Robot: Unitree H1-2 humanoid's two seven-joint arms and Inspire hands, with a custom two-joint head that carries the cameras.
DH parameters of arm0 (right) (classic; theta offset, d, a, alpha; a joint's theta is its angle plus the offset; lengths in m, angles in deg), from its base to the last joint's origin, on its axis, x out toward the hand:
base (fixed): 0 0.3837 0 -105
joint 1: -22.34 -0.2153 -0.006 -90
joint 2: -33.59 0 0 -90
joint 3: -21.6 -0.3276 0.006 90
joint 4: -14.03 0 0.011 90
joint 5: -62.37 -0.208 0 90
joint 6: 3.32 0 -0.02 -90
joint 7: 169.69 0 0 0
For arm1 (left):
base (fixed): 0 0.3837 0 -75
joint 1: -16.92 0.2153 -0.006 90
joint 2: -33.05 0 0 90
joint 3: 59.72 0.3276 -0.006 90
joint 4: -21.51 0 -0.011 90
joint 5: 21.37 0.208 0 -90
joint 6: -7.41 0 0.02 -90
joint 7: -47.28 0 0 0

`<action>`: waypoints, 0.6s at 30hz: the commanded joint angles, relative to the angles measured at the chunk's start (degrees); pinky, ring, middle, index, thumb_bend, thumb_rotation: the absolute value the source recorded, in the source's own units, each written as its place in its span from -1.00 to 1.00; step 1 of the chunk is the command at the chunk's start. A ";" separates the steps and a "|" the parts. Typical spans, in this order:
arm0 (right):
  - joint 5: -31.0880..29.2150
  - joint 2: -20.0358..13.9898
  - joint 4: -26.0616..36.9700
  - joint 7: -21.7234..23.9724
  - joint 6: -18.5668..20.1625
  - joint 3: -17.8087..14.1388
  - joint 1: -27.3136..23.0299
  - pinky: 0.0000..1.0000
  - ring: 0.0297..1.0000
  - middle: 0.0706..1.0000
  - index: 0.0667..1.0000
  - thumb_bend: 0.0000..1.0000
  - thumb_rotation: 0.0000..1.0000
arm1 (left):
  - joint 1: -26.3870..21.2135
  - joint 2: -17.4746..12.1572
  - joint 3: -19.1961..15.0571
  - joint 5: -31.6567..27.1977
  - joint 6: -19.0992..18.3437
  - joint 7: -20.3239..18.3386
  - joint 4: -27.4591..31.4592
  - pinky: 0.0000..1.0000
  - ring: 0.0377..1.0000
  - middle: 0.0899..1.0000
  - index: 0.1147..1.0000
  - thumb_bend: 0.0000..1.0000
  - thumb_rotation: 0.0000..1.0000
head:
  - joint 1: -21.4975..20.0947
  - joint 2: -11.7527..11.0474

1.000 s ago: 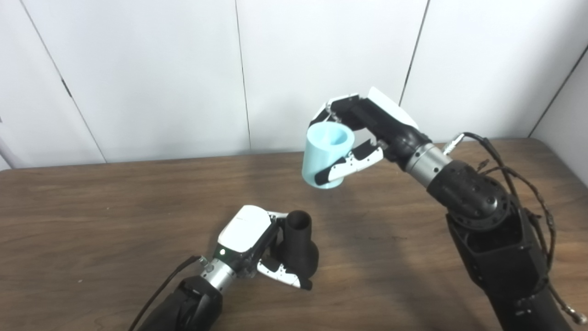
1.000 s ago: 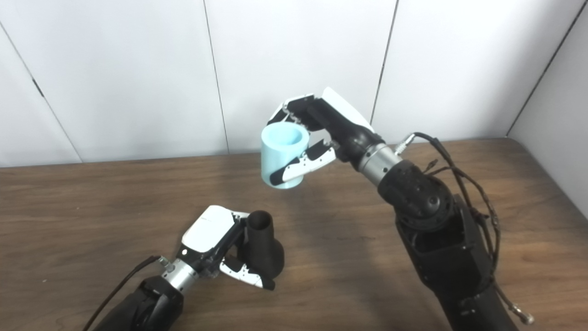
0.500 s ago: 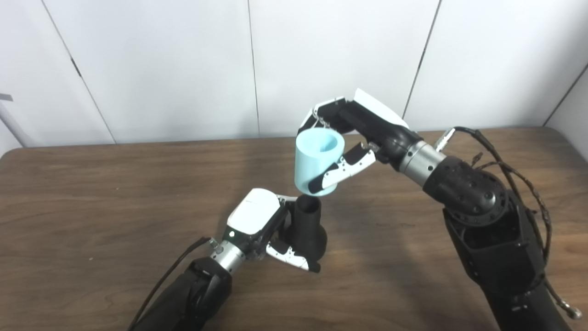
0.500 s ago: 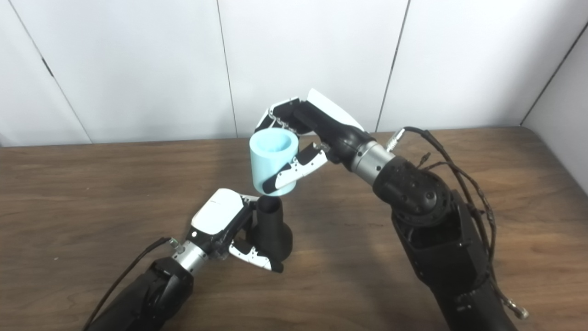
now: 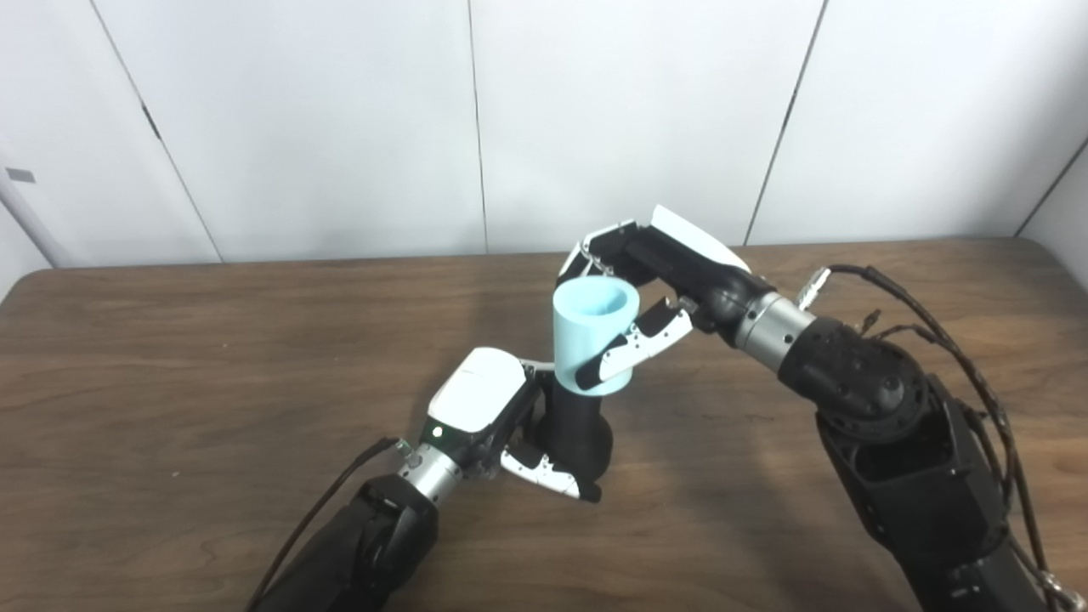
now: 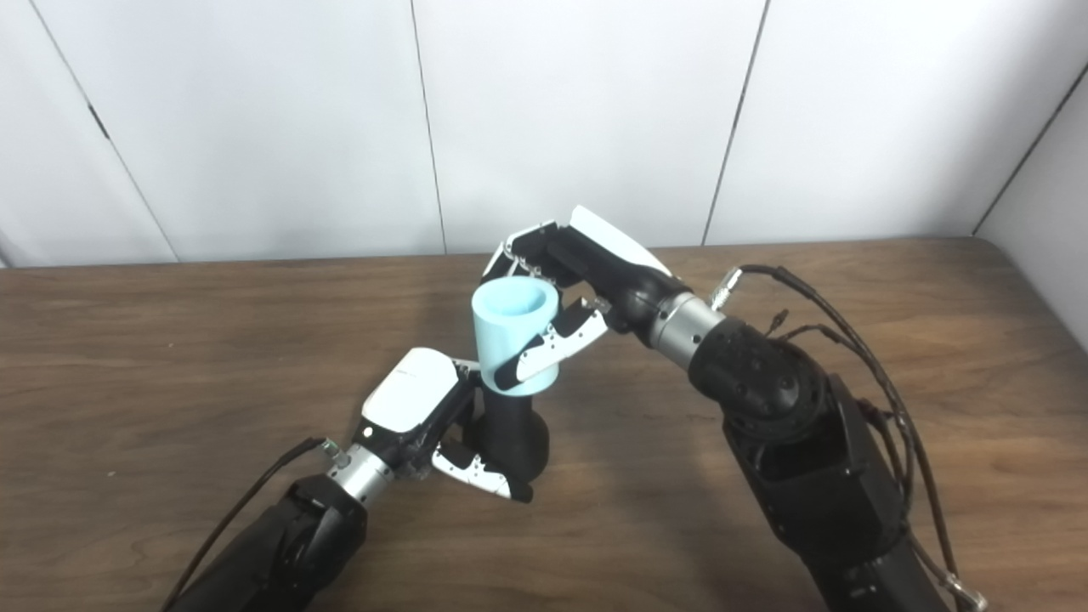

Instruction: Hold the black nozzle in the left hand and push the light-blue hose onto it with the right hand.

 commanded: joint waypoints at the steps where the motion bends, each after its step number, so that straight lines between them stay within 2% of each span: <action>1: 0.43 -0.32 -0.02 -1.84 -1.43 -0.43 -1.06 -0.62 -0.52 -0.29 -0.08 0.05 -1.00 | 4.51 -0.41 2.88 1.84 -1.71 -4.86 -3.06 -0.57 -0.36 -0.24 -0.14 0.05 -1.00 | -0.04 0.06; 4: 0.00 -0.32 -1.13 -2.49 -2.51 -0.57 -0.16 -0.62 -0.51 -0.28 -0.08 0.05 -1.00 | 4.68 -0.31 2.91 1.77 -1.32 -4.29 -3.09 -0.58 -0.39 -0.17 -0.16 0.05 -1.00 | -0.07 0.21; 5: -0.10 -0.32 -1.49 -2.73 -2.90 -0.52 0.21 -0.61 -0.50 -0.28 -0.07 0.05 -1.00 | 4.74 -0.30 2.96 1.85 -1.23 -4.11 -3.06 -0.58 -0.38 -0.26 -0.13 0.04 -1.00 | -0.04 0.27; 8: 0.25 -0.17 -2.12 -3.69 -3.67 -0.14 1.45 -0.52 -0.39 -0.24 -0.06 0.05 -1.00 | 4.91 -0.21 3.16 2.02 -1.45 -4.28 -2.86 -0.57 -0.38 -0.31 -0.11 0.04 -1.00 | 0.08 0.47; 12: 0.48 0.65 -3.33 -5.63 -5.34 0.40 2.56 -0.56 -0.44 -0.28 -0.05 0.05 -1.00 | 5.14 -0.18 3.37 2.37 -1.86 -4.38 -2.28 -0.54 -0.34 -0.31 -0.10 0.04 -1.00 | 0.18 0.59; 18: 0.44 2.96 -4.12 -8.05 -5.27 0.77 3.41 -0.64 -0.53 -0.31 -0.07 0.04 -1.00 | 5.42 -0.21 3.48 2.40 -2.43 -4.30 -1.67 -0.55 -0.35 -0.31 -0.10 0.04 -1.00 | 0.40 1.25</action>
